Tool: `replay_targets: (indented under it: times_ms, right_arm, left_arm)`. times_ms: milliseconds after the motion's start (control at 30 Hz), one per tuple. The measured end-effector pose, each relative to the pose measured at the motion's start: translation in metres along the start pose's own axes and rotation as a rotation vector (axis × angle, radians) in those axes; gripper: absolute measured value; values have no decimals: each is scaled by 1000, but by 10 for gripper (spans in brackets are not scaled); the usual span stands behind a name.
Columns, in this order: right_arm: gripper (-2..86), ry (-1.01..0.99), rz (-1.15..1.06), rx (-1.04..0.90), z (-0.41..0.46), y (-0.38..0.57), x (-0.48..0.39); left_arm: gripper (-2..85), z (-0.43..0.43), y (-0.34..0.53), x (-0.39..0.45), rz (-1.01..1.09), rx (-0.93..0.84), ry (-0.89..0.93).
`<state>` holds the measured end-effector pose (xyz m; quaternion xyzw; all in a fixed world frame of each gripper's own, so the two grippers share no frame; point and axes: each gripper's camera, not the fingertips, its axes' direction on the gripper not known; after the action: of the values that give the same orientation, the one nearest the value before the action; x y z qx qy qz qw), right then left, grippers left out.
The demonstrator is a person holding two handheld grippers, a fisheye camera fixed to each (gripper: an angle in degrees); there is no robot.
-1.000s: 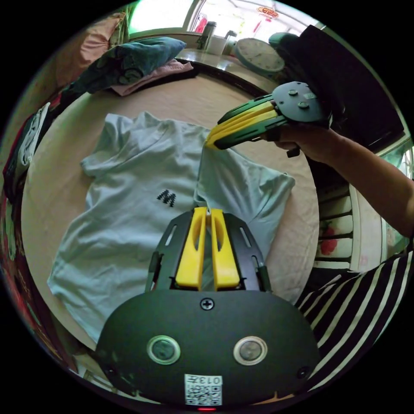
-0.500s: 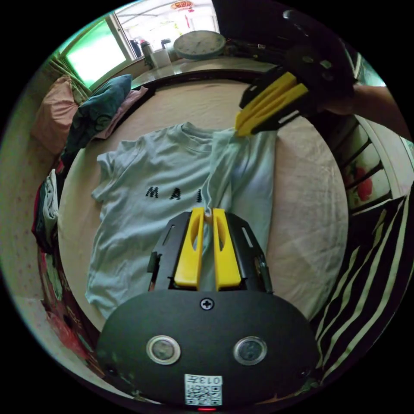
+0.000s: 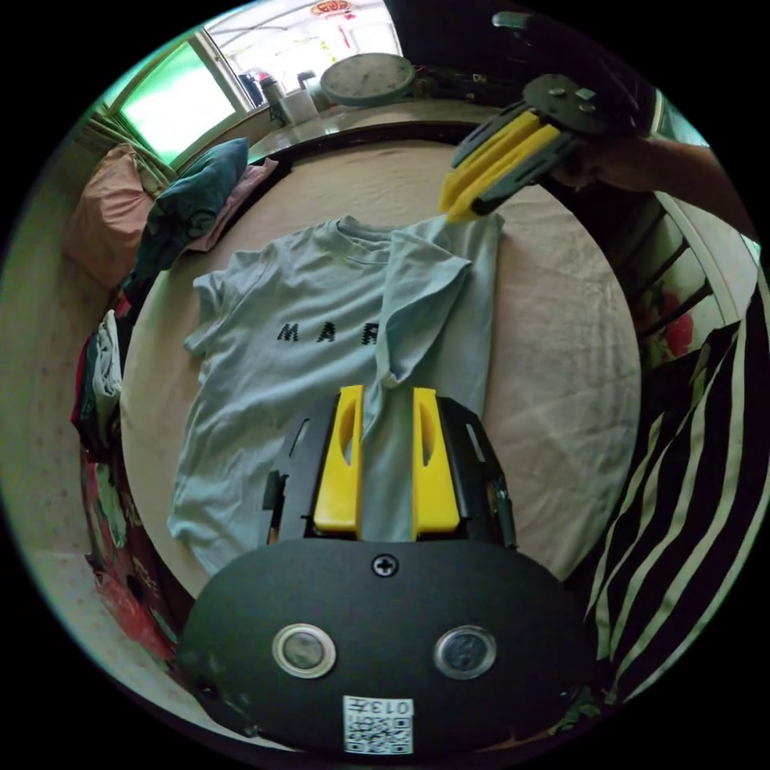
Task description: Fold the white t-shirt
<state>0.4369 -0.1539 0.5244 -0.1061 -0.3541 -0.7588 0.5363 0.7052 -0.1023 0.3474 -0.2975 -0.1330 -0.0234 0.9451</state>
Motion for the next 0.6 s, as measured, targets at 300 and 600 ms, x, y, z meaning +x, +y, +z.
replay_targets:
  times_ms: [300,600]
  right_arm:
    - [15,-24,-149,-166,47,-13,-20]
    - [8,28,58,-7,1,-23,9]
  left_arm:
    - [56,22,-16,8,-5,-82,-117]
    - [23,-10,71,1,-228,-78,-77]
